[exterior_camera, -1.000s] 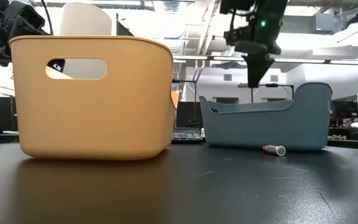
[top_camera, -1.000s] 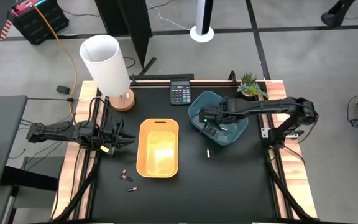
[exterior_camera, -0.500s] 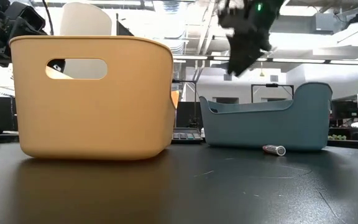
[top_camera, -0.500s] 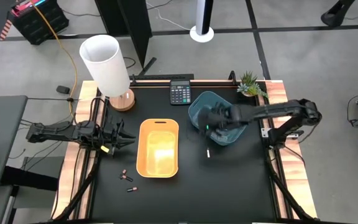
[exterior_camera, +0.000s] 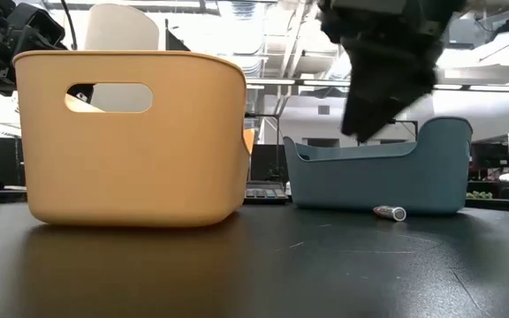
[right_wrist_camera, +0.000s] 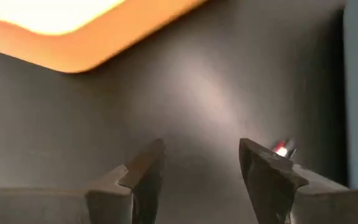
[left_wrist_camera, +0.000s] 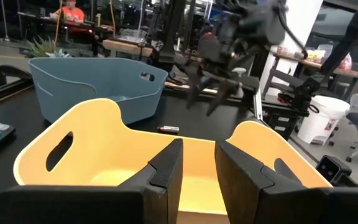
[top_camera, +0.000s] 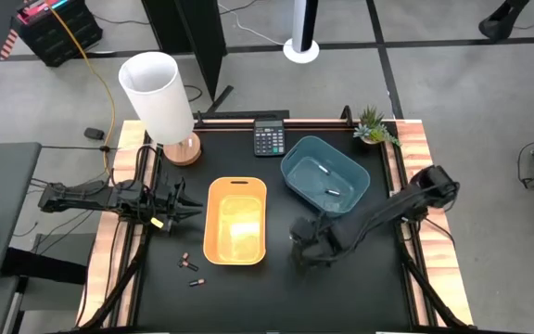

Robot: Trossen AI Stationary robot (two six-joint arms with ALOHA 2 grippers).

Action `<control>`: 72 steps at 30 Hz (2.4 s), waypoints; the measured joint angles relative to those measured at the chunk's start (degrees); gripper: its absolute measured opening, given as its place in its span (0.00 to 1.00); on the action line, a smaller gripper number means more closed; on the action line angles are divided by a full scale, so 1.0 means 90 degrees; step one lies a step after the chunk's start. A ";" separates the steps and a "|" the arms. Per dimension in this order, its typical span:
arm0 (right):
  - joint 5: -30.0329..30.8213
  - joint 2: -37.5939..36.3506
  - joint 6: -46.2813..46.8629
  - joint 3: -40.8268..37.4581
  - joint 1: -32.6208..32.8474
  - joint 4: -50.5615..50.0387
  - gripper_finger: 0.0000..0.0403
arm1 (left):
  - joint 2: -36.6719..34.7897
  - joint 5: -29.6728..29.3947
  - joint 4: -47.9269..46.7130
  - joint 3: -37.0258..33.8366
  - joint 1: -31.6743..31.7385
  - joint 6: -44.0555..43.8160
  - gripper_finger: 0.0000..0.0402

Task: Sort batteries
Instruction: Put the silver battery into the blue bin

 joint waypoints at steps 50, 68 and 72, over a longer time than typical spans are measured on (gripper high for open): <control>-0.0195 0.1407 0.3081 0.0012 -0.0439 -0.1034 0.33 | 0.0000 -0.0029 0.0040 -0.0002 -0.0002 -0.0042 0.23; -0.0253 0.1412 0.2831 0.0005 -0.0417 -0.0935 0.12 | 0.0000 -0.0032 0.0041 0.0000 -0.0001 -0.0068 0.23; -0.0248 0.1412 0.2834 0.0005 -0.0365 -0.0933 0.12 | 0.0000 -0.0032 0.0043 -0.0001 -0.0002 -0.0070 0.23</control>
